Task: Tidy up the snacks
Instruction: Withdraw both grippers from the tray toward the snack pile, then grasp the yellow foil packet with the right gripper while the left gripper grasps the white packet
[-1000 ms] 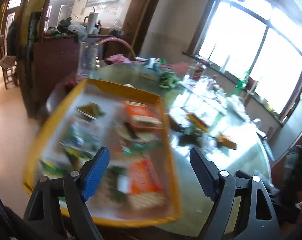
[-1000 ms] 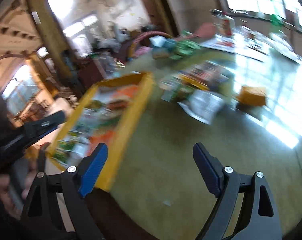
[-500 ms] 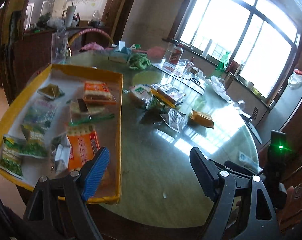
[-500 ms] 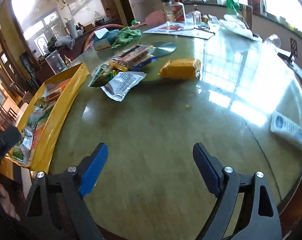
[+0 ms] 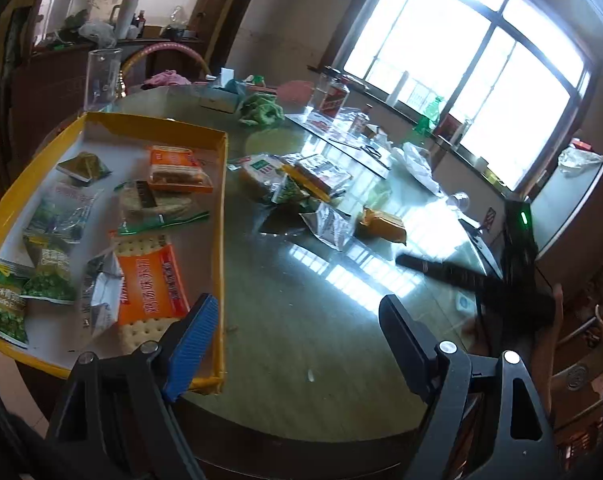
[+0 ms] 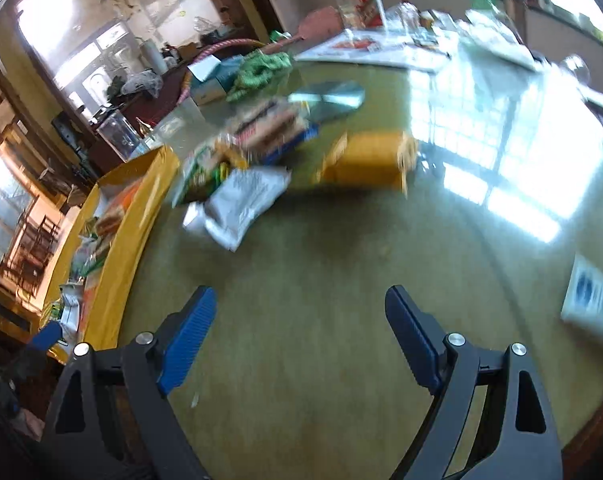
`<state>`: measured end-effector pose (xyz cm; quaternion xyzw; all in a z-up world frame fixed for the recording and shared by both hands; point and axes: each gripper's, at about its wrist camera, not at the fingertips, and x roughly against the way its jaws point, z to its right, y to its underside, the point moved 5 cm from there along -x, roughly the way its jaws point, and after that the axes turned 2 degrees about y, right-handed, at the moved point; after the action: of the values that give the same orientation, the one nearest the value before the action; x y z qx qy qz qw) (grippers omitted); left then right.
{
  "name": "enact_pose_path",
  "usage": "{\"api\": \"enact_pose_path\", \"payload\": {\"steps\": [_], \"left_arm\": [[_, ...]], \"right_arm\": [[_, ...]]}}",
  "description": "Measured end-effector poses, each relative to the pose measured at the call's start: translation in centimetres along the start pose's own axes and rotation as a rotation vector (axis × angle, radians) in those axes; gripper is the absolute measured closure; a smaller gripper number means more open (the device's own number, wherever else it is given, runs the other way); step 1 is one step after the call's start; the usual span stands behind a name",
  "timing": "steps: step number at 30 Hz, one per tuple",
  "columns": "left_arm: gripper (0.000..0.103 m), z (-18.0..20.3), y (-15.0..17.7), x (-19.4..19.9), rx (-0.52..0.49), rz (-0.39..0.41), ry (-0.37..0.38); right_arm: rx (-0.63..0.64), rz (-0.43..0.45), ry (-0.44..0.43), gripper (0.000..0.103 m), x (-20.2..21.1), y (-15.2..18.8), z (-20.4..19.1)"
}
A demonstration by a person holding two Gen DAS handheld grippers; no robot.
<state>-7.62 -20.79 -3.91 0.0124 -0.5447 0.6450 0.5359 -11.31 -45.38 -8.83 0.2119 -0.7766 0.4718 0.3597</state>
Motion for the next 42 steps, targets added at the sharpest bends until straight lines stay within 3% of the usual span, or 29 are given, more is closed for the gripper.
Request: {"api": "enact_pose_path", "payload": {"steps": [8,14,17,23,28,31,38,42], "left_arm": [[0.021,0.8,0.1,-0.3,-0.007,-0.025,0.044],[0.021,0.9,-0.1,-0.3,-0.009,-0.028,0.050],[0.021,0.8,-0.2,-0.3,-0.024,-0.037,0.040],[0.021,0.9,-1.1,-0.2,-0.014,-0.029,0.052],[0.021,1.0,-1.0,-0.6,-0.025,-0.035,0.043],[0.021,1.1,-0.9,-0.7,-0.016,-0.056,0.053],[0.021,1.7,-2.3,-2.2,-0.001,-0.085,0.072],[0.021,3.3,-3.7,-5.5,-0.094,-0.140,0.027]], "right_arm": [[0.159,-0.013,-0.001,0.016,-3.1,-8.1,0.8],[0.188,-0.092,0.084,0.019,-8.0,-11.8,2.7],[0.174,-0.139,0.012,0.023,-9.0,-11.3,3.1],[0.186,-0.156,-0.014,0.031,-7.6,-8.5,2.0],[0.205,-0.156,0.066,0.036,-7.7,-7.4,1.1],[0.153,-0.161,0.091,0.054,-7.9,-7.1,2.0],[0.044,-0.113,0.072,0.055,-4.3,-2.7,2.4],[-0.011,-0.072,0.058,0.055,-1.9,0.9,2.3]]}}
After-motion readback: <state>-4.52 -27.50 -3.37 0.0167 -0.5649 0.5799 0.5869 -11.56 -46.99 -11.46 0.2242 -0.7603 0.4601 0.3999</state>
